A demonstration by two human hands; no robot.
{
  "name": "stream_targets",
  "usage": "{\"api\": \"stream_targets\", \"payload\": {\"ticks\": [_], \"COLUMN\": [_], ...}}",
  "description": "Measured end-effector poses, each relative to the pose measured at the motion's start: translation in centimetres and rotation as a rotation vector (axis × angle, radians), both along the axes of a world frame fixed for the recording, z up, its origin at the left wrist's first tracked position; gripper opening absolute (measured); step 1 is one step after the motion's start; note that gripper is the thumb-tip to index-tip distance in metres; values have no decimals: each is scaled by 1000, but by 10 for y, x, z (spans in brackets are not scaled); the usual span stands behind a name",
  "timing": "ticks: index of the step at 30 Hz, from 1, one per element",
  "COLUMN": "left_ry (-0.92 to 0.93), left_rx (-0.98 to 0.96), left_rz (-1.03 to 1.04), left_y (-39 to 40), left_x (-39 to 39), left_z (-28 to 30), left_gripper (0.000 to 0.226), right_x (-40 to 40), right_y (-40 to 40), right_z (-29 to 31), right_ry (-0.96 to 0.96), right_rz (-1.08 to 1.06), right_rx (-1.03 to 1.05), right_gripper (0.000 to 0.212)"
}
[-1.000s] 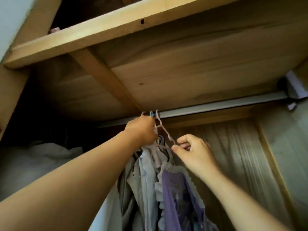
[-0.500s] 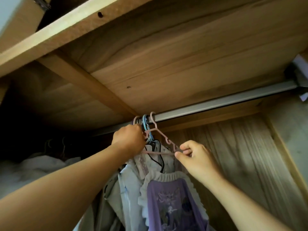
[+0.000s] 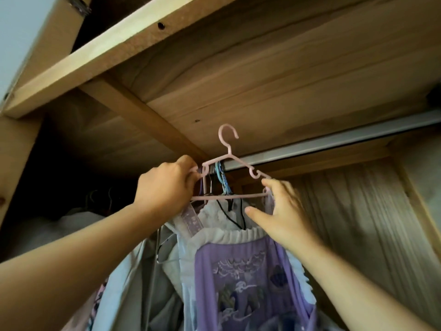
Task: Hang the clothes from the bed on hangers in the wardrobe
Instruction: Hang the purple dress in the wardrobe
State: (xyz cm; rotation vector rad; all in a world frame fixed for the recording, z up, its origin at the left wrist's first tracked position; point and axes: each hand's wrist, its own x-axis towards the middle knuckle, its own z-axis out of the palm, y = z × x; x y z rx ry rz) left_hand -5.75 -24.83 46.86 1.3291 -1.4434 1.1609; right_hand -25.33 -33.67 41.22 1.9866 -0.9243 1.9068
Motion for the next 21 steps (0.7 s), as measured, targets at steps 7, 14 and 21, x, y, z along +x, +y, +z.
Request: {"api": "stream_targets", "payload": {"ticks": [7, 14, 21], "left_ry": [93, 126, 321], "left_rx": [-75, 12, 168], "left_rz": [-134, -233, -169], "left_y": [54, 108, 192], "left_x": [34, 82, 141], "left_z": [-62, -151, -262], "left_gripper": [15, 10, 24], "right_x": [2, 31, 91], "right_y": [24, 48, 119], "right_z": [-20, -72, -158], "right_ry": [133, 269, 530], "right_rz": [-96, 249, 430], "right_rx": [-132, 19, 62], "right_gripper": [99, 72, 58]}}
